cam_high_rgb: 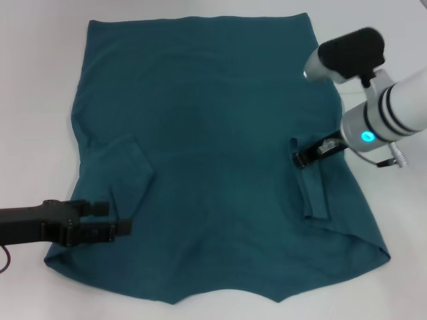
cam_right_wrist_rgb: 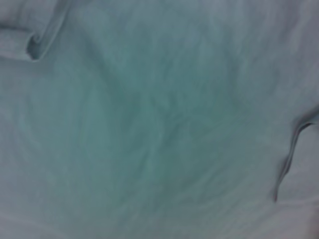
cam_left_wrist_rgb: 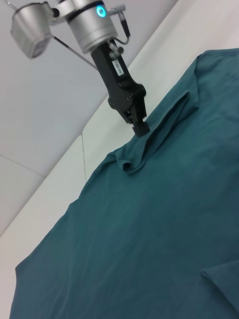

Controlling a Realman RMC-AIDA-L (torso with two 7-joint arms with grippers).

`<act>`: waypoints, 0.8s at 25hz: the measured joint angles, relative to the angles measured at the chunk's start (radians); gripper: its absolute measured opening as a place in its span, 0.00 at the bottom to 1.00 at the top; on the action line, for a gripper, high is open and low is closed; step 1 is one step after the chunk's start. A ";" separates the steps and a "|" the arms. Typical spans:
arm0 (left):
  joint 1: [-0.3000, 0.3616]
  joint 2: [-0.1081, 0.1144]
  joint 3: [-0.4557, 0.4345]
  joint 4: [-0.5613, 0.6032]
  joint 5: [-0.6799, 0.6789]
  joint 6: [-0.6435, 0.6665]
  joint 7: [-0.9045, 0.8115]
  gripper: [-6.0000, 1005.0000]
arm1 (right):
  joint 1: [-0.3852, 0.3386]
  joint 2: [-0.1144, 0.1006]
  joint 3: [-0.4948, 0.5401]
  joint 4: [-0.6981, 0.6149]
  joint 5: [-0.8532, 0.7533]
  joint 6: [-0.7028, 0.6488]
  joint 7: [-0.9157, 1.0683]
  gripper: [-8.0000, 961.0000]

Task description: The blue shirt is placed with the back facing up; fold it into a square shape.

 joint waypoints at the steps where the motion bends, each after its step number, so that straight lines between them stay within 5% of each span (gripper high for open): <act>1: 0.002 0.000 -0.001 0.001 0.000 0.000 -0.001 0.87 | -0.004 -0.003 0.002 -0.031 -0.006 -0.038 0.004 0.04; 5: 0.008 0.000 -0.003 0.003 0.000 0.002 -0.003 0.87 | -0.013 -0.009 0.004 -0.133 -0.052 -0.194 0.049 0.05; 10: 0.013 -0.002 -0.003 0.004 -0.001 0.004 -0.003 0.87 | -0.010 0.008 -0.028 -0.187 -0.158 -0.302 0.108 0.06; 20: 0.008 -0.003 0.003 -0.001 -0.001 0.000 0.003 0.87 | -0.006 0.014 -0.152 -0.152 -0.099 -0.303 0.155 0.45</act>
